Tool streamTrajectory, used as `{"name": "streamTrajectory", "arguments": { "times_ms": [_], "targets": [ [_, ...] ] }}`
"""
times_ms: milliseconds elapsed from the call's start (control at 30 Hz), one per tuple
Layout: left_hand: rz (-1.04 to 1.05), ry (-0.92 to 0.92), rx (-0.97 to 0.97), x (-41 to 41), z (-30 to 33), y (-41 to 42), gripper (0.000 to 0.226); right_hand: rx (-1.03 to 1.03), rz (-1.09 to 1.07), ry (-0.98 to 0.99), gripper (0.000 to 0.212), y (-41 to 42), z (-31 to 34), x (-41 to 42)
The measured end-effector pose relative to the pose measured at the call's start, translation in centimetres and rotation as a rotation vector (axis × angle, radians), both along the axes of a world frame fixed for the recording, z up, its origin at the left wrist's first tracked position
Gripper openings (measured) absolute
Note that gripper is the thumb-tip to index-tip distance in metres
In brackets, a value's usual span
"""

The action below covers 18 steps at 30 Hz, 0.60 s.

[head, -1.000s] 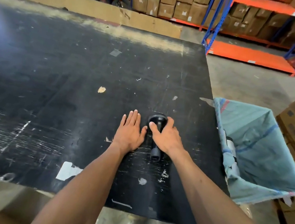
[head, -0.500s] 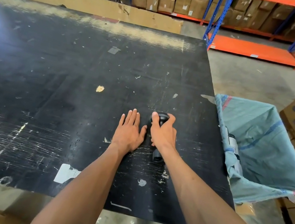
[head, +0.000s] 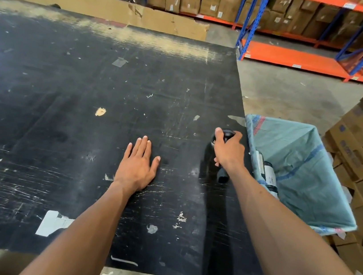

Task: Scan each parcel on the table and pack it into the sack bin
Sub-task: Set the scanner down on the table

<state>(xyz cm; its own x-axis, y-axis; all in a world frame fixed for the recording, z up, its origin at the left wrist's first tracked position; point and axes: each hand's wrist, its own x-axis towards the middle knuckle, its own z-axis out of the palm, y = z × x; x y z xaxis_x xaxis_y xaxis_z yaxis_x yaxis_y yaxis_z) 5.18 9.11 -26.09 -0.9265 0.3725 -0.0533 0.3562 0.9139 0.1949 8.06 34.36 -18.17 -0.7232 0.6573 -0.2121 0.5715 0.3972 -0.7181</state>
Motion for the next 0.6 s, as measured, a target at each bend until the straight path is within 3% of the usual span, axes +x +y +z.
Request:
{"name": "streamTrajectory", "arguments": {
  "times_ms": [167, 300, 467, 600],
  "targets": [
    [0.002, 0.002, 0.004, -0.1, -0.2, 0.0, 0.07, -0.007, -0.068, 0.022, 0.076, 2.6, -0.5, -1.0],
    [0.008, 0.003, 0.002, 0.0, -0.4, 0.0, 0.07, -0.009, -0.096, 0.043, 0.093, 5.4, -3.6, -2.8],
    [0.014, 0.01, 0.017, 0.1, -0.3, 0.0, 0.07, -0.033, -0.084, 0.02, 0.068, 4.1, -1.3, -1.2],
    [0.007, 0.002, 0.018, 0.2, -0.1, 0.1, 0.07, -0.05, -0.054, 0.008, 0.073, 4.3, -1.4, -1.0]
  ]
}}
